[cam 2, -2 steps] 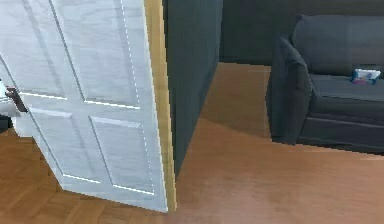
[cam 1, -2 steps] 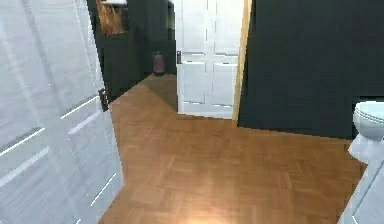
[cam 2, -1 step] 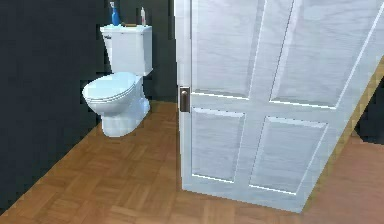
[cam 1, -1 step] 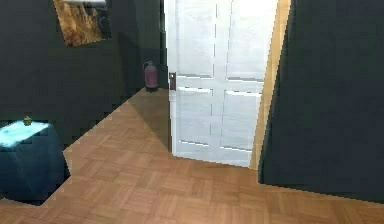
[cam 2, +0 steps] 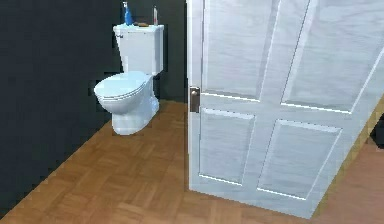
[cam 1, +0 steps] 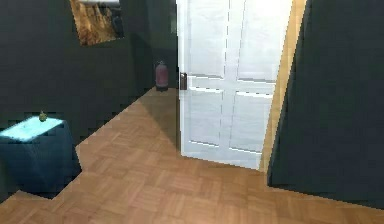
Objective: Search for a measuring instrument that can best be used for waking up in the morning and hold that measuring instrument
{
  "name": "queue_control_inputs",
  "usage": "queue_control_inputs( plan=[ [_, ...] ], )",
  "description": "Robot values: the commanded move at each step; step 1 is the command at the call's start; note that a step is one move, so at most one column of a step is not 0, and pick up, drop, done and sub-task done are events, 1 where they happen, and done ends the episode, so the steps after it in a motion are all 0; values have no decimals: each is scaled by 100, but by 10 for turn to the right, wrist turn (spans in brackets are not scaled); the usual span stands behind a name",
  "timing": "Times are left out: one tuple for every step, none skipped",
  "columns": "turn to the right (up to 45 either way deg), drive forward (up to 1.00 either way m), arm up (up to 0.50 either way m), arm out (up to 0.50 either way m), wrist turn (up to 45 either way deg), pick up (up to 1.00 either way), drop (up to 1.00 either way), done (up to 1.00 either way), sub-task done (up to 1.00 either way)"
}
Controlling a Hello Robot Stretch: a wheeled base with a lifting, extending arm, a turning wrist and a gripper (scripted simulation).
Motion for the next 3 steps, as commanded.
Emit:
queue_control_inputs(
  plan=[
    [0,45,0,0,0,0,0,0,0],
    [-210,0,0,0,0,0,0,0,0],
    [0,100,0,0,0,0,0,0,0]
  ],
)
